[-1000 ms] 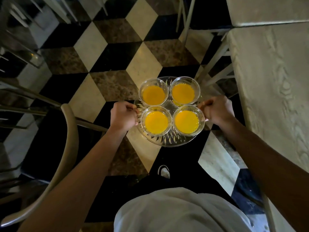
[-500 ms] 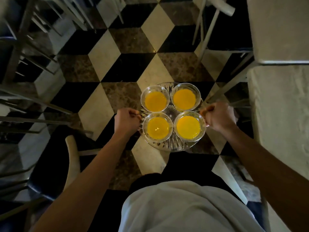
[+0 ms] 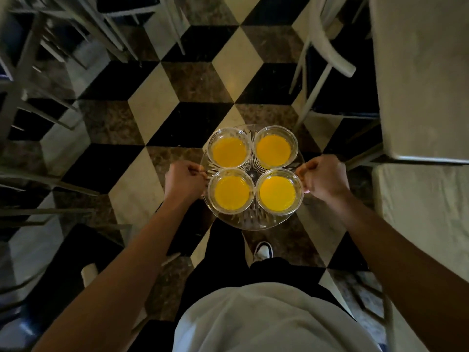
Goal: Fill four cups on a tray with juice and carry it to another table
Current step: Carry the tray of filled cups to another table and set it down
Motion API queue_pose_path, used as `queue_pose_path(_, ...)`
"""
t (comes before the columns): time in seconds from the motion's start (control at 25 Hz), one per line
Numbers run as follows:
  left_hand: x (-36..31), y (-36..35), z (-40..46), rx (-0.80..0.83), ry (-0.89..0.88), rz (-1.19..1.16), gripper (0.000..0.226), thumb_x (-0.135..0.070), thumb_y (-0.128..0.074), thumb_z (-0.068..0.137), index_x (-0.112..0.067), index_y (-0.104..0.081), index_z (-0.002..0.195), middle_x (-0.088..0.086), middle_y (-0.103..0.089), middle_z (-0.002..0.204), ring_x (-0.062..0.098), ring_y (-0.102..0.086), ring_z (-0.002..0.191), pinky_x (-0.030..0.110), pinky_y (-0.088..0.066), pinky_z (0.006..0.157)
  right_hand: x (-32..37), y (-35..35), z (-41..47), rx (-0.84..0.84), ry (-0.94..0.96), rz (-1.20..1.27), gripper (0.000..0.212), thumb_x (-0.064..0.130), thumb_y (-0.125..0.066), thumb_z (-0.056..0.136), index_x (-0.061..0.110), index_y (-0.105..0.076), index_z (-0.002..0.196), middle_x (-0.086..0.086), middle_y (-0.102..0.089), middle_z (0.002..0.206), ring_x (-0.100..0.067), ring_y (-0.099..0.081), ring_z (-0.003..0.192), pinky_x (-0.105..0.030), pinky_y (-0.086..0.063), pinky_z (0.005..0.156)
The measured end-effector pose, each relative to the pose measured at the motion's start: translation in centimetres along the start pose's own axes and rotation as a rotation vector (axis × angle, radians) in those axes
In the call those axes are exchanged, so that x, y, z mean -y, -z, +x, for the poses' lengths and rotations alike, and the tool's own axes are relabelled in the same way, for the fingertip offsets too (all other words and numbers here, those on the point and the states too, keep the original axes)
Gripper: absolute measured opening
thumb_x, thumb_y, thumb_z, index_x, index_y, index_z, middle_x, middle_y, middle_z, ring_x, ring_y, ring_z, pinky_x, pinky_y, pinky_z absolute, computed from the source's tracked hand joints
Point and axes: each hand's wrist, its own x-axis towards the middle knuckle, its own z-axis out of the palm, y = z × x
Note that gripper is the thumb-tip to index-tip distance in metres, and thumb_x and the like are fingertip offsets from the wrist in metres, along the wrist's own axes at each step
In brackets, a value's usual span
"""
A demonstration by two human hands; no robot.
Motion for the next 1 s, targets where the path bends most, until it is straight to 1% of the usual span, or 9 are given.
queue_pose_path(0.12,-2.0,0.1,4.1,0.027,-0.015,0.031,0.016,-0.009,-0.078,0.083,-0.023,-0.074,0.076,0.001,-0.076,0.078,0.02,-0.077,0.075,0.043,-0.067,0.071,2.5,0.1,2.9,-0.03,-0.027,0.012,0.015,0.006,-0.067,0.096,0.009,-0.075,0.083,0.0,-0.072,0.069,-0.008,-0.071,0.057,-0.011,-0.047,0.04)
queue_pose_path(0.28,-4.8,0.9,10.9,0.044,-0.089,0.056,0.023,-0.005,-0.072,0.082,-0.024,-0.07,0.068,0.001,-0.074,0.072,0.02,-0.074,0.07,0.044,-0.066,0.069,6.5,-0.7,7.2,-0.055,-0.047,-0.001,0.016,0.007,-0.068,0.095,0.012,-0.076,0.081,0.002,-0.073,0.067,-0.009,-0.072,0.057,-0.011,-0.049,0.042)
queue_pose_path(0.36,-6.9,1.6,13.4,0.043,-0.102,0.054,0.024,-0.002,-0.069,0.084,-0.023,-0.07,0.072,0.003,-0.073,0.075,0.014,-0.069,0.069,0.036,-0.063,0.067,8.3,-1.0,9.1,-0.071,-0.059,0.003,0.016,0.005,-0.069,0.093,0.012,-0.078,0.082,0.005,-0.072,0.066,-0.005,-0.07,0.052,-0.009,-0.047,0.041)
queue_pose_path(0.44,-8.6,2.6,15.6,0.036,-0.135,0.068,0.017,-0.003,-0.069,0.088,-0.019,-0.072,0.081,-0.002,-0.071,0.077,0.008,-0.065,0.07,0.026,-0.056,0.065,10.3,-1.3,10.9,-0.081,-0.07,0.001,0.016,0.003,-0.068,0.092,0.012,-0.08,0.084,0.006,-0.071,0.064,-0.002,-0.068,0.046,-0.008,-0.045,0.039)
queue_pose_path(0.48,-9.4,3.0,16.5,0.038,-0.151,0.069,0.016,-0.004,-0.069,0.089,-0.018,-0.073,0.084,-0.003,-0.071,0.078,0.009,-0.066,0.072,0.024,-0.054,0.065,11.2,-1.5,11.8,-0.081,-0.084,0.008,0.018,0.003,-0.068,0.092,0.013,-0.08,0.083,0.006,-0.071,0.063,-0.001,-0.067,0.045,-0.009,-0.046,0.039)
queue_pose_path(0.6,-11.3,3.9,20.3,0.068,-0.167,0.033,0.021,-0.002,-0.068,0.089,-0.021,-0.071,0.082,0.002,-0.073,0.079,0.015,-0.07,0.073,0.033,-0.061,0.069,13.7,-2.0,14.7,-0.098,-0.108,0.028,0.021,0.003,-0.07,0.09,0.018,-0.079,0.079,0.004,-0.073,0.064,-0.003,-0.069,0.047,-0.013,-0.051,0.044)
queue_pose_path(0.8,-13.9,4.8,25.9,0.085,-0.136,0.009,0.019,0.0,-0.069,0.084,-0.016,-0.075,0.09,0.006,-0.075,0.081,0.023,-0.075,0.074,0.049,-0.066,0.073,17.4,-2.5,19.3,-0.104,-0.119,0.045,0.019,0.002,-0.067,0.09,0.013,-0.081,0.082,0.002,-0.074,0.066,-0.003,-0.07,0.049,-0.009,-0.048,0.042)
queue_pose_path(0.92,-15.6,4.9,29.2,0.095,-0.116,0.019,0.019,0.001,-0.069,0.084,-0.018,-0.074,0.088,0.006,-0.074,0.079,0.023,-0.075,0.07,0.052,-0.066,0.07,19.4,-2.4,22.5,-0.096,-0.119,0.053,0.022,0.0,-0.066,0.09,0.013,-0.079,0.079,0.003,-0.073,0.065,-0.004,-0.07,0.049,-0.01,-0.049,0.042)
queue_pose_path(1.0,-17.1,4.7,31.2,0.107,-0.109,0.012,0.021,0.002,-0.068,0.085,-0.018,-0.073,0.086,0.009,-0.074,0.08,0.027,-0.075,0.072,0.053,-0.066,0.07,20.7,-2.2,25.0,-0.087,-0.109,0.038,0.022,0.001,-0.065,0.091,0.014,-0.079,0.08,0.004,-0.073,0.065,-0.001,-0.069,0.048,-0.01,-0.047,0.04)
